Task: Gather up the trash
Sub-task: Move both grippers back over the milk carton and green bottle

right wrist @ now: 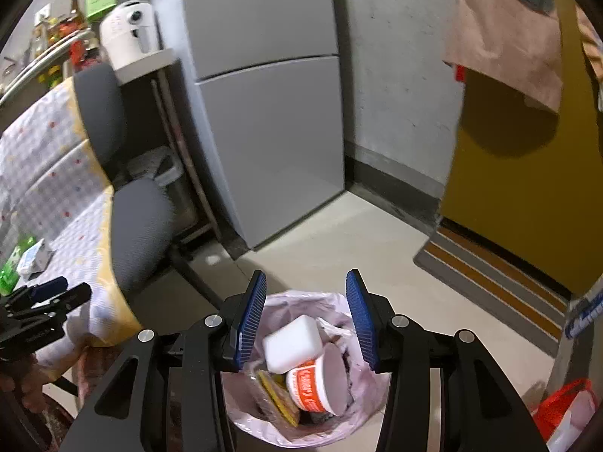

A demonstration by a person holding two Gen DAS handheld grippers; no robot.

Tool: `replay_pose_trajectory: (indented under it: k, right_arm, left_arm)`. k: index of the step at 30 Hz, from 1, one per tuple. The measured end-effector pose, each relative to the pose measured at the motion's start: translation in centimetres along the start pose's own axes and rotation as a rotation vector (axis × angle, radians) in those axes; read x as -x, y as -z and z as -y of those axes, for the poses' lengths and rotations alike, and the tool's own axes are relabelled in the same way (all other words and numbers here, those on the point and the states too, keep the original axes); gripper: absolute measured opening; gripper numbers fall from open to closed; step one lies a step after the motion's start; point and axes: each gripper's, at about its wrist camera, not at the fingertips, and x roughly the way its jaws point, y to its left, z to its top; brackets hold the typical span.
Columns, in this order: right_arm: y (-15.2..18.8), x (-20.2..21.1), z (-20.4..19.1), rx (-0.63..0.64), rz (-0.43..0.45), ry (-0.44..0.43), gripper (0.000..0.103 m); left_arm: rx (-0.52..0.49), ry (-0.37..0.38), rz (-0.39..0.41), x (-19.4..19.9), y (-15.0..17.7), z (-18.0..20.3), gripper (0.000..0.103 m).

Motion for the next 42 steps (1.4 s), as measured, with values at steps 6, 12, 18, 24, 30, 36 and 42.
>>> replay_pose_trajectory:
  k: [6, 12, 18, 24, 30, 36, 42]
  right_arm:
    - [-1.4, 1.4, -3.9, 0.053, 0.029, -0.081, 0.047]
    - [-3.0, 2.3, -9.9, 0.105, 0.04, -0.25, 0.047]
    - [-3.9, 2.0, -18.8, 0.244, 0.012, -0.412, 0.048]
    - [-3.9, 1.2, -28.1, 0.383, -0.005, -0.528, 0.05]
    - [-2.6, -1.4, -35.8, 0.473, -0.043, -0.585, 0.053]
    - [-1.5, -4.4, -41.7, 0.498, -0.092, -0.581, 0.054]
    - [-1.4, -5.3, -43.5, 0.498, -0.089, -0.573, 0.054]
  left_arm:
    - [0.052, -0.045, 0.024, 2.1, 1.1, -3.4, 0.07]
    - [0.111, -0.133, 0.053, 4.9, 2.7, -8.1, 0.07]
    - [0.221, -0.269, 0.082, 8.3, 4.9, -15.2, 0.07]
    - [0.369, -0.434, 0.094, 11.5, 7.4, -24.6, 0.071]
    - [0.502, -0.517, 0.148, 14.1, 9.9, -34.1, 0.069]
    - [0.581, -0.495, 0.129, 13.1, 10.6, -41.4, 0.047]
    - [0.612, -0.433, 0.114, 10.6, 9.6, -46.4, 0.046]
